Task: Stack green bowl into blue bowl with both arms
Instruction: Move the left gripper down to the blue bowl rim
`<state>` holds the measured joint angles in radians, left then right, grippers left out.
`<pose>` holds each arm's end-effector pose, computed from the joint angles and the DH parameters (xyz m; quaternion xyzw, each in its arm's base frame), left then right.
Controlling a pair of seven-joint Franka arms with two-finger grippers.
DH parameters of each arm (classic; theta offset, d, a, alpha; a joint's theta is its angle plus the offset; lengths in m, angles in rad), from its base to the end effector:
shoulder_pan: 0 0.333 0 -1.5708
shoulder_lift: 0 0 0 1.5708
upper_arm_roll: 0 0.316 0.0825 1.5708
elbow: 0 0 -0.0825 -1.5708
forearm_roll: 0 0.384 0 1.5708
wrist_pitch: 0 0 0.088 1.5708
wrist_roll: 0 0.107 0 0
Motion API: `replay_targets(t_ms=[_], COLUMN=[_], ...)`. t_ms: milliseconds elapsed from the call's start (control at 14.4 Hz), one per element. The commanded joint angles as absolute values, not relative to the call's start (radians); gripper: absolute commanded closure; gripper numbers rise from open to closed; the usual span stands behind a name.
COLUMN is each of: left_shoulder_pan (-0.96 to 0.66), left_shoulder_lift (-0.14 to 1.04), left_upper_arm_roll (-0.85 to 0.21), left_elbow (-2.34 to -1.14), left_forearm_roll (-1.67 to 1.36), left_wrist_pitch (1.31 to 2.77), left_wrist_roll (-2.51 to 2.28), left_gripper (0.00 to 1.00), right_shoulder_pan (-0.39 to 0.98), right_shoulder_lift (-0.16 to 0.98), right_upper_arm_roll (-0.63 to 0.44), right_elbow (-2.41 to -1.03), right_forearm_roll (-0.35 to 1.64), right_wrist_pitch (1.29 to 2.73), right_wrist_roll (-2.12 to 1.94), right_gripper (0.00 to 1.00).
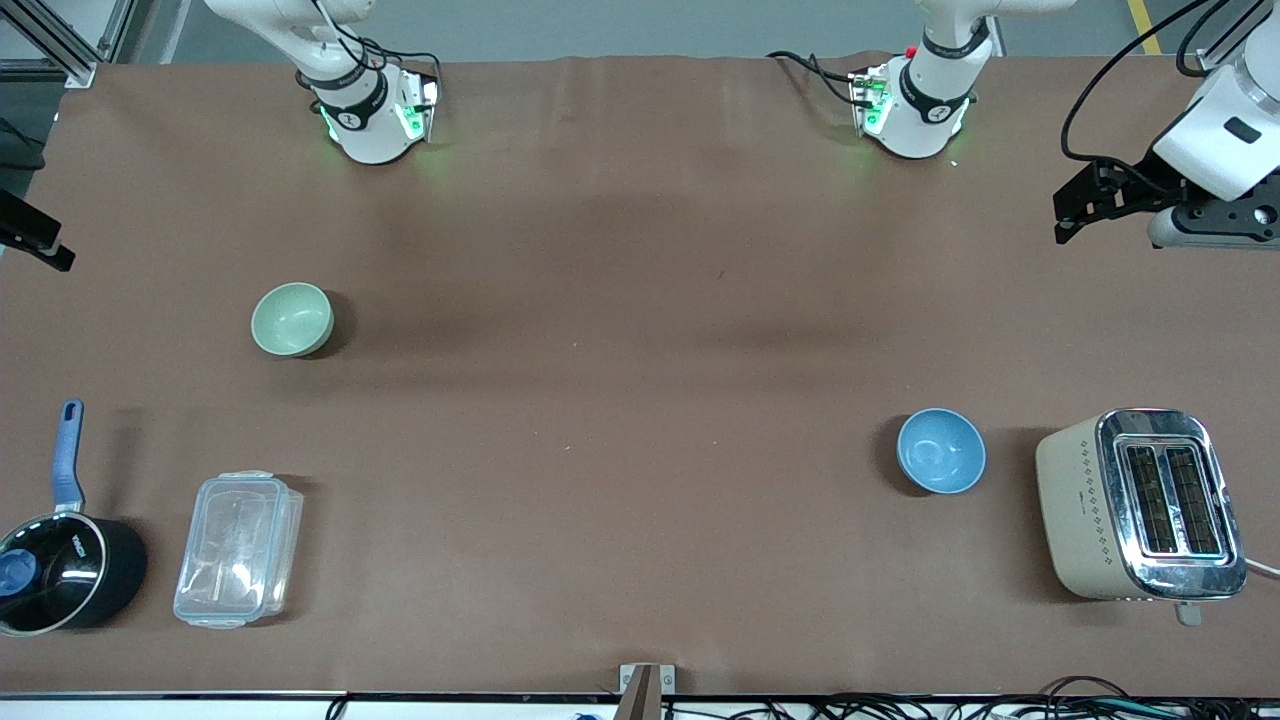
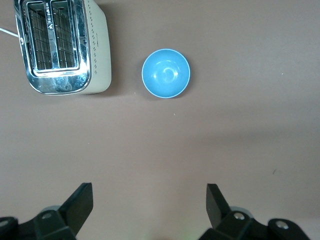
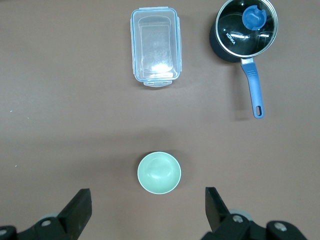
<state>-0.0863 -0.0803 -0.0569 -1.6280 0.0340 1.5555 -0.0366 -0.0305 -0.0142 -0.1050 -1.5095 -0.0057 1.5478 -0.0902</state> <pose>0.5227 -0.0730 0.6396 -0.9984 0.0529 -0.0055 0.0189 0.5430 -0.0751 0.6591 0.9994 -0.0228 0.0258 0.0050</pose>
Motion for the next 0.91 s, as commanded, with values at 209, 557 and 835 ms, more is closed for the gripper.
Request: replay_targets(t_ms=[209,557,835], left_shoulder_pan=[-0.087,-0.066,-0.048], left_shoulder_lift=[0.004,0.156,0.224], left_upper_arm_roll=[-0.051,-0.048,-0.046], left_elbow=[-1.534,-1.561,-1.736], left_forearm_roll=[0.029,0.029,0.048], left_wrist_pitch=[1.548,1.678,1.979], left_wrist_roll=[-0.028,-0.040,-0.052], left_gripper=[0.00,0.00,0.00], right_shoulder_pan=[-0.031,-0.029,-0.029], right_shoulder_lift=[-0.008,-0.008,-0.008], right_upper_arm_roll=[-0.104,-0.104,-0.104], right_elbow=[-1.494,-1.499,-1.502], right_forearm_roll=[-0.011,-0.011,-0.009], right_wrist_pitch=[1.534,1.516,1.517], right_wrist_roll=[-0.103,-0.100,-0.100], right_gripper=[0.00,0.00,0.00])
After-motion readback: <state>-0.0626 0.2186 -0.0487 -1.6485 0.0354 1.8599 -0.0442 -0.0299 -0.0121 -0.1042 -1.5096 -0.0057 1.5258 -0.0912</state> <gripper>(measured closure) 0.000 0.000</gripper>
